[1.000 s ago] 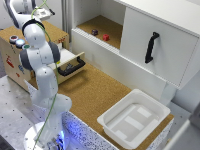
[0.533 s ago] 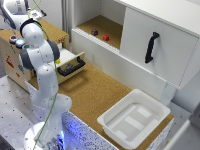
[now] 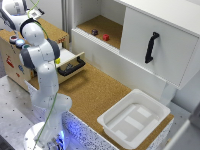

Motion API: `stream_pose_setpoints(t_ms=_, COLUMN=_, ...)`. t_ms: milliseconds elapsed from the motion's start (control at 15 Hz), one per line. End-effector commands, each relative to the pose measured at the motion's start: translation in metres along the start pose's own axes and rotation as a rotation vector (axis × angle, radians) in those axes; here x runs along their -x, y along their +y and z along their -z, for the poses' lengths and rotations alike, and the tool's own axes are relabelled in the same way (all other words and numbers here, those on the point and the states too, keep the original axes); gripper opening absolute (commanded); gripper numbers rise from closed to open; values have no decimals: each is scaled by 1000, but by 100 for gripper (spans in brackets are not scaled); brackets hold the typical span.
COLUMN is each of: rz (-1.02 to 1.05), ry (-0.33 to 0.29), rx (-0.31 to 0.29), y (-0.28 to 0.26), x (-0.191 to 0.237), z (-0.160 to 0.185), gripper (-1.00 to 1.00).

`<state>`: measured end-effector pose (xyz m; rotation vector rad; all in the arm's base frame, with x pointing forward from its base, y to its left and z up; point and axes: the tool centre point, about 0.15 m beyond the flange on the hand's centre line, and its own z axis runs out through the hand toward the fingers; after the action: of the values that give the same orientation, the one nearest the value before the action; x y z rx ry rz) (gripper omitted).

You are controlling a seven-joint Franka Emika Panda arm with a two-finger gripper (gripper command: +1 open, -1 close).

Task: Turn off the blue led light

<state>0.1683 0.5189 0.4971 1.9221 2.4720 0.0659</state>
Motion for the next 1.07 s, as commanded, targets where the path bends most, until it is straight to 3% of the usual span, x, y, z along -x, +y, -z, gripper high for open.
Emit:
stream_pose_setpoints(t_ms=0, rz=6, ry=37, rx=3, y=-1, x=-11, z=-21, gripper=-100)
stream_pose_setpoints(t_ms=400, rz=-49, ry=96, rx=-12, y=-12, x=-3, z=-43, gripper=-100)
stream_pose_setpoints(t_ms=733, rz=-83, ry=75, rx=-27, y=-31, x=14, z=-43, gripper=-100)
stream_pose_setpoints(t_ms=1000, rz=-55, ry=66, rx=-38, y=-28, x=14, z=-69, gripper=-100)
